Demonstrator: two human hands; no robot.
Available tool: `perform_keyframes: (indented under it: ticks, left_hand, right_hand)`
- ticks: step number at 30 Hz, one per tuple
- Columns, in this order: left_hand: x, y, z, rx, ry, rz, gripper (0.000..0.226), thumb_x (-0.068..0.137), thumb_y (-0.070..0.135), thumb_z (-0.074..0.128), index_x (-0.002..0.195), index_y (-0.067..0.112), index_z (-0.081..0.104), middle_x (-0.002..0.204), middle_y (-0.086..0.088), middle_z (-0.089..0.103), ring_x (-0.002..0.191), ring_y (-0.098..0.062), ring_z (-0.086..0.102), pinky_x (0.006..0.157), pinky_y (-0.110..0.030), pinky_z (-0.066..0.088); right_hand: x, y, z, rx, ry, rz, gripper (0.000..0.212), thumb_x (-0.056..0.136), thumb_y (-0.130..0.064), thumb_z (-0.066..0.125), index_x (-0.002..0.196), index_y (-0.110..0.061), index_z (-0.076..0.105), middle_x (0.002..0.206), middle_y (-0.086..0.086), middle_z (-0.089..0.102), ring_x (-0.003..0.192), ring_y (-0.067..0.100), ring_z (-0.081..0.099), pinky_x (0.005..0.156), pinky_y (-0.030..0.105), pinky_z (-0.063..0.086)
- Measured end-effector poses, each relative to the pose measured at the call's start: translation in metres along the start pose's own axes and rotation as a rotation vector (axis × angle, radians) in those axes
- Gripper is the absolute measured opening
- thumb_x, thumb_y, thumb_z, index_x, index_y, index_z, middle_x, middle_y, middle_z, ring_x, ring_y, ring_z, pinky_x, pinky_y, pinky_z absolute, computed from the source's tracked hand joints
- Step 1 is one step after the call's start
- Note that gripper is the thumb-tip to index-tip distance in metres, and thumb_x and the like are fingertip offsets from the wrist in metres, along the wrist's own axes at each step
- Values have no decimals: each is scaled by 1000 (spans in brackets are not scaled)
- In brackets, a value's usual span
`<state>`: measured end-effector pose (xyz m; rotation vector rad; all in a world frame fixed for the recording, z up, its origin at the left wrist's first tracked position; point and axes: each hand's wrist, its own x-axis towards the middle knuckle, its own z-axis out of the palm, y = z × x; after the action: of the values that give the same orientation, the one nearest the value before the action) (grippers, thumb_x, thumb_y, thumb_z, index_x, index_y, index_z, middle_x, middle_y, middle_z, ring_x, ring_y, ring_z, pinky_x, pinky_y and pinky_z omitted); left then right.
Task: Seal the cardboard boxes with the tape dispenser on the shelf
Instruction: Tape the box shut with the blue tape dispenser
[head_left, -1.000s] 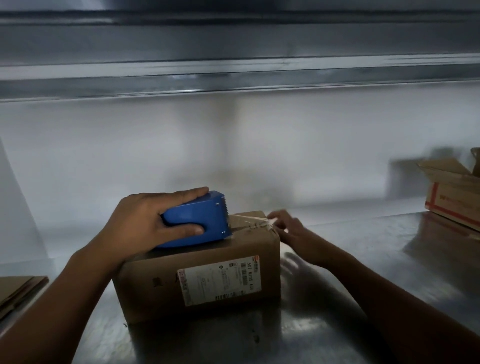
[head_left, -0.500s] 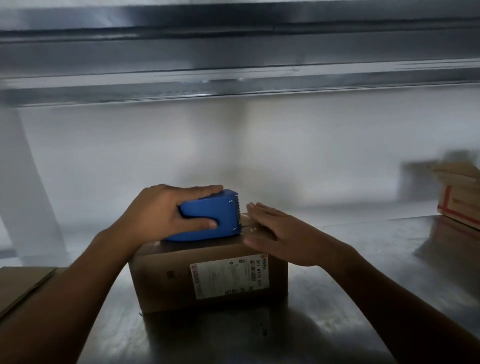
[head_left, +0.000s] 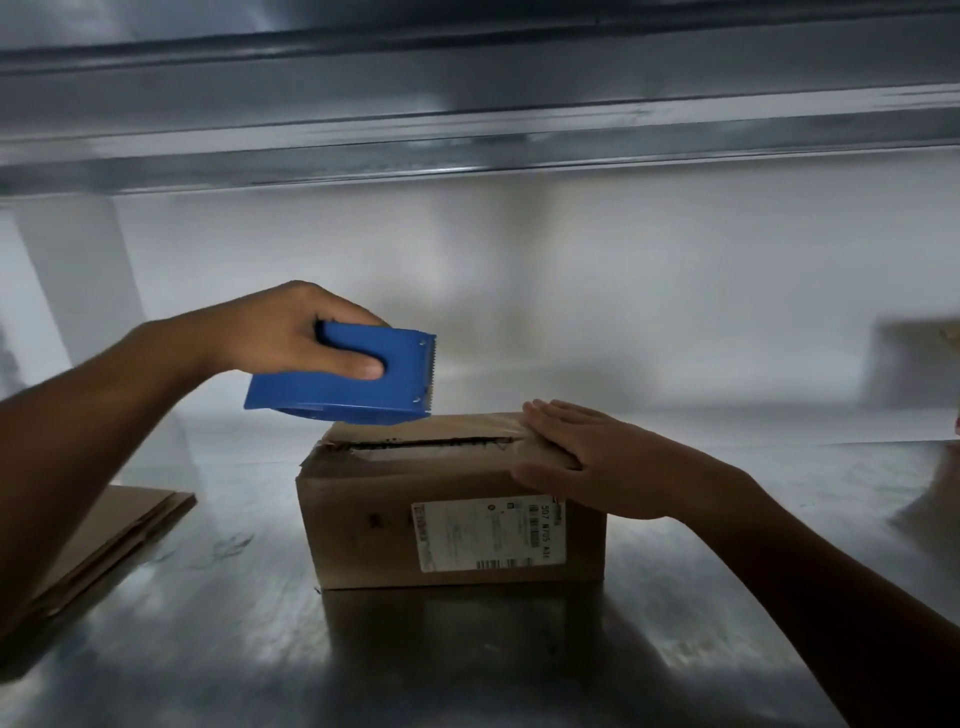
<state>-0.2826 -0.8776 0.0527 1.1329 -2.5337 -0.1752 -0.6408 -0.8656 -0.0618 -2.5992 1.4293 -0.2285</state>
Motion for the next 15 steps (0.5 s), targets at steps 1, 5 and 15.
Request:
perform_keyframes:
  ticks: [1, 5, 15]
  left_hand:
    - [-4, -3, -1, -2, -8, -11, 39, 85, 67, 69, 120, 50, 68, 112, 18, 74, 97, -8, 73, 80, -32, 62]
    - [-22, -8, -3, -68, 44, -40, 43, 82, 62, 72, 121, 44, 70, 113, 12, 75, 98, -14, 74, 82, -34, 62]
    - [-50, -14, -14, -111, -7, -254, 32, 85, 56, 75, 111, 38, 77, 105, 5, 78, 92, -20, 75, 86, -50, 60]
  right_hand:
    - [0, 0, -1, -3, -4, 4, 119, 61, -104, 8, 160, -39, 0, 168, -21, -1, 153, 0, -2, 127, 42, 11]
    - [-1, 0, 0, 8, 3, -8, 113, 68, -100, 14, 161, -38, -1, 169, -19, 1, 153, 1, 0, 127, 39, 11]
    - [-2, 4, 1, 30, 21, -23, 109, 70, -97, 17, 161, -38, 5, 169, -18, 4, 153, 1, 2, 125, 35, 10]
